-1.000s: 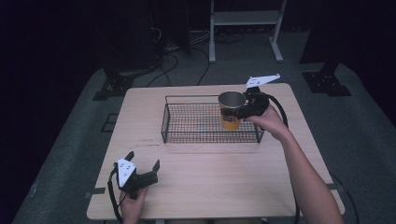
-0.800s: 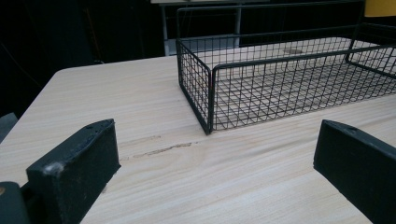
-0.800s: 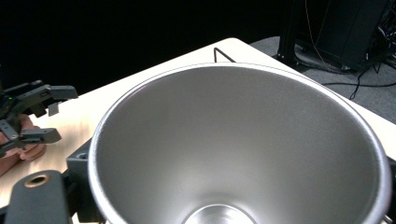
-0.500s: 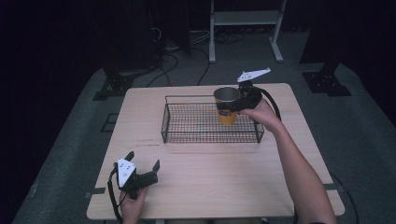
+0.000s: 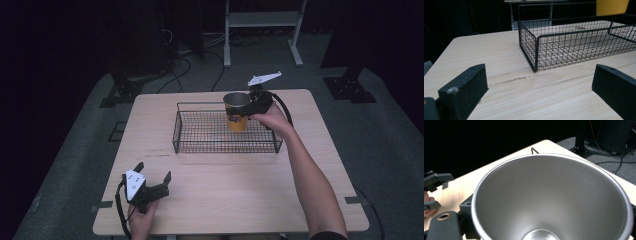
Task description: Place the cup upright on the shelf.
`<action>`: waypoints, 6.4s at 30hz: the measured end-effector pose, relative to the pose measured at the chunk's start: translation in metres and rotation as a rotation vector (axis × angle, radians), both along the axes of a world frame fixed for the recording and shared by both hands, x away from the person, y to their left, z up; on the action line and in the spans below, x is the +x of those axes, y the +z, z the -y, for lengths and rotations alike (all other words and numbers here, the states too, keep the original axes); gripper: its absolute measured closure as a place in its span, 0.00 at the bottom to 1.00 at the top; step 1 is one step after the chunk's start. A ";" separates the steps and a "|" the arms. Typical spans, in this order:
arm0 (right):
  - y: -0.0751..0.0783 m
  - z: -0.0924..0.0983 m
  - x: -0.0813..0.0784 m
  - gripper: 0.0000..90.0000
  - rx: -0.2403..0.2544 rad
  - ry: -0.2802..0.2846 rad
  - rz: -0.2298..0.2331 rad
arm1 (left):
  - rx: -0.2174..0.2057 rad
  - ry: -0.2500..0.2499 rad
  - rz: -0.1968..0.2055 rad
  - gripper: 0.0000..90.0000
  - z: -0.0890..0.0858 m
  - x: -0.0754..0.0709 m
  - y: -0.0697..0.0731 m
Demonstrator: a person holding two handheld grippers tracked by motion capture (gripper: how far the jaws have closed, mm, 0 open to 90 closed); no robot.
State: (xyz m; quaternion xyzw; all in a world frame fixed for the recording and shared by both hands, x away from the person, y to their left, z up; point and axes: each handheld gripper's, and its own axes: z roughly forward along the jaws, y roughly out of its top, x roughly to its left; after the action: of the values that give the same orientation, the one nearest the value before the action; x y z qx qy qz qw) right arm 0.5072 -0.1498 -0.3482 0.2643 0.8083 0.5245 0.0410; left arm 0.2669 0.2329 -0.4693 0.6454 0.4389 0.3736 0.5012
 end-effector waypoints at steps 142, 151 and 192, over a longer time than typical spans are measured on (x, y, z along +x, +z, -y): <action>-0.002 0.033 -0.033 0.00 -0.007 -0.029 0.134 | 0.000 -0.013 0.009 0.00 0.000 -0.001 0.000; -0.001 0.038 -0.043 0.00 0.011 -0.015 0.135 | 0.007 -0.013 0.009 0.00 0.000 -0.001 0.000; -0.028 0.061 -0.085 0.00 -0.028 0.004 0.113 | 0.014 -0.014 0.013 0.00 0.001 -0.001 0.000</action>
State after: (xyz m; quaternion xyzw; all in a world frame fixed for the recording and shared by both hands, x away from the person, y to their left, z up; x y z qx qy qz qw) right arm 0.4224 -0.2108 -0.3761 0.2321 0.8123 0.5275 0.0895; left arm 0.2658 0.2317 -0.4695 0.6495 0.4286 0.3774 0.5020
